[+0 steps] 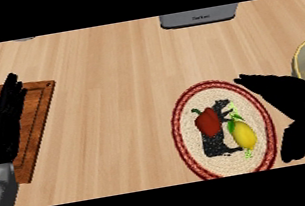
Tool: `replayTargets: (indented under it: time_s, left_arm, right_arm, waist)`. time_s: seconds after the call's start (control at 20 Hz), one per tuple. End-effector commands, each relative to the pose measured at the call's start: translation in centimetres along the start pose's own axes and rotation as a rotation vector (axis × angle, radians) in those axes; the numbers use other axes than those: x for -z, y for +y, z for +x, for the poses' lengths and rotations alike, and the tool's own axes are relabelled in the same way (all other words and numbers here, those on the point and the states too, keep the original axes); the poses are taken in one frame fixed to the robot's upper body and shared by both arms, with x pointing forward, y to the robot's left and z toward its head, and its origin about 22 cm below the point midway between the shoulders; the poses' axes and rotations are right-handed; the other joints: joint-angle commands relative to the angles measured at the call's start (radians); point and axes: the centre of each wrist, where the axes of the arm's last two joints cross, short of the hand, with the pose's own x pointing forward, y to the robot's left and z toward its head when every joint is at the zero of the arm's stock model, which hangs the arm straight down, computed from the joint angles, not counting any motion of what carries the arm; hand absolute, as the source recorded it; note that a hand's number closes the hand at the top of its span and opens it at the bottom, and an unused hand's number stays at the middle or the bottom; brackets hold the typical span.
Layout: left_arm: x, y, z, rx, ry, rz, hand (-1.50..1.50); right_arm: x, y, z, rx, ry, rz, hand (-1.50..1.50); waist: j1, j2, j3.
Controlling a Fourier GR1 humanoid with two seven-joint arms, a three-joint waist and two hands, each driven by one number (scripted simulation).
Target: Pick the lemon from the placemat and place it in the bowl
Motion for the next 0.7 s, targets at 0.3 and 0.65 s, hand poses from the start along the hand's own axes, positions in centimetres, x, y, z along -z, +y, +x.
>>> replayTargets:
  time_s: [0.3,0.65]
  left_arm:
    - [0.4,0.2,-1.5,-0.003,0.026,0.003,0.0]
    - [-1.4,2.1,-1.3,0.003,0.015,0.012,0.0]
  right_arm:
    - [1.6,3.1,1.4,-0.119,0.036,0.018,-1.5]
    - [2.4,4.8,-0.1,-0.175,0.022,-0.066,-1.5]
  waist:
    - [-0.019,-0.002,0.001]
    - [-0.014,-0.003,0.001]
